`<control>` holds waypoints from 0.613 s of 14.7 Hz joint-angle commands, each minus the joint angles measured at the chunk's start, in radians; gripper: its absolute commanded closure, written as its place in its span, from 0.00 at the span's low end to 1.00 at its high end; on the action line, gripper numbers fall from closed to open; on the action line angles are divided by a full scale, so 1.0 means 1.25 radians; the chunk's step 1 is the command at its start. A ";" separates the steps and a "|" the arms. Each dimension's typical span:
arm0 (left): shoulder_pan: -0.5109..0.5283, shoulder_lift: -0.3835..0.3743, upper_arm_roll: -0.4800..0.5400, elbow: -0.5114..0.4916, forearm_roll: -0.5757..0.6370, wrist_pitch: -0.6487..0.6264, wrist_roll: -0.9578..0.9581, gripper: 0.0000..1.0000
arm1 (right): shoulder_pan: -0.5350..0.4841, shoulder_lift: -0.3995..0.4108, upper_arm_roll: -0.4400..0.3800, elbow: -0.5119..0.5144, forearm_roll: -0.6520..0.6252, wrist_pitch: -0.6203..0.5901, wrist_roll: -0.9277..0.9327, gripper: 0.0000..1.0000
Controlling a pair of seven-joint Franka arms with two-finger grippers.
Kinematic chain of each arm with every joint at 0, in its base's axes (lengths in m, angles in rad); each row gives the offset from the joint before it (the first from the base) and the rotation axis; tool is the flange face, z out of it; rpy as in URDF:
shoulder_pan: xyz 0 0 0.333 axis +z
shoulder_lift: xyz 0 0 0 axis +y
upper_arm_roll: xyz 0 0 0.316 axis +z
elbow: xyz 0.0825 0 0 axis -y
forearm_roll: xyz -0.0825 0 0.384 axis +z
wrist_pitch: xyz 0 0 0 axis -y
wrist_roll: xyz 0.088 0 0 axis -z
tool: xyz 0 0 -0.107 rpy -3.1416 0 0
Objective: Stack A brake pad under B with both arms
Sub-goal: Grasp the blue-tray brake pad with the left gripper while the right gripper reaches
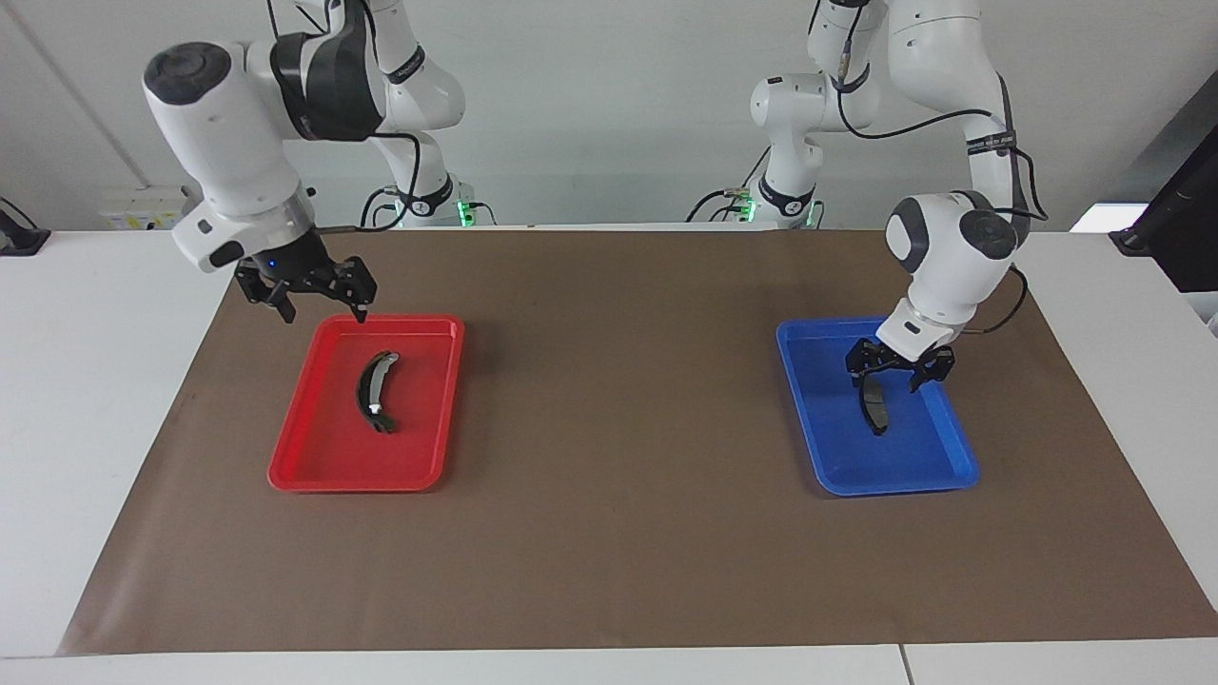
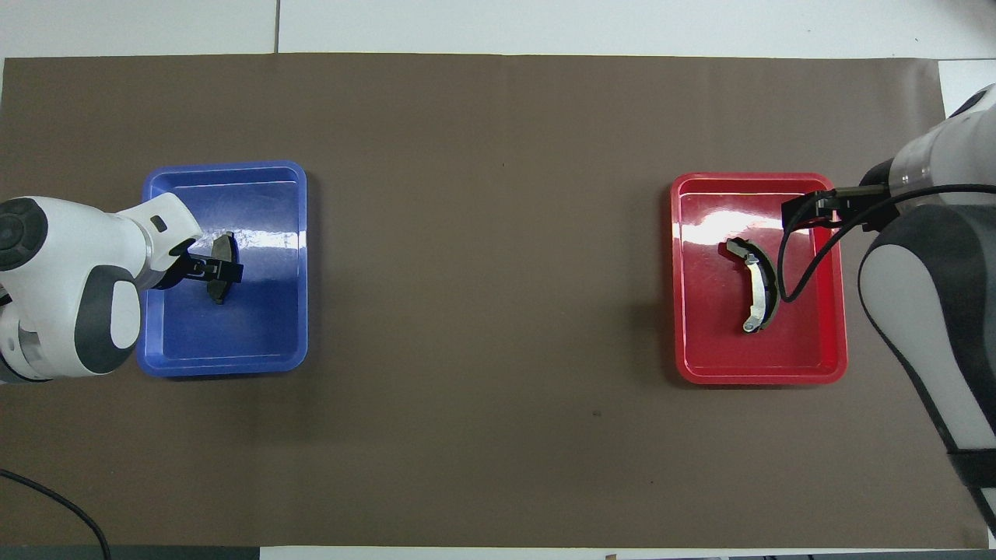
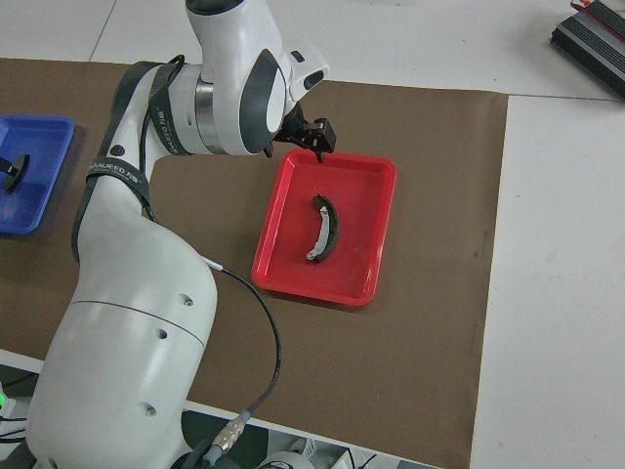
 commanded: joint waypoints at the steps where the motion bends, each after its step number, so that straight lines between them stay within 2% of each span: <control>1: -0.007 0.019 0.005 -0.035 0.011 0.085 -0.003 0.03 | -0.006 -0.018 0.002 -0.176 0.012 0.189 -0.065 0.00; 3: -0.008 0.043 0.003 -0.035 0.011 0.110 -0.003 0.10 | -0.007 -0.013 0.002 -0.250 0.012 0.282 -0.074 0.00; 4: -0.008 0.044 0.003 -0.035 0.011 0.112 -0.003 0.19 | -0.008 -0.009 0.002 -0.279 0.012 0.306 -0.089 0.00; 6: -0.008 0.043 0.003 -0.035 0.010 0.106 -0.003 0.56 | -0.020 0.008 0.001 -0.328 0.012 0.389 -0.151 0.00; 9: -0.005 0.029 0.003 -0.033 0.010 0.090 -0.002 0.86 | -0.042 0.032 0.001 -0.337 0.012 0.401 -0.181 0.00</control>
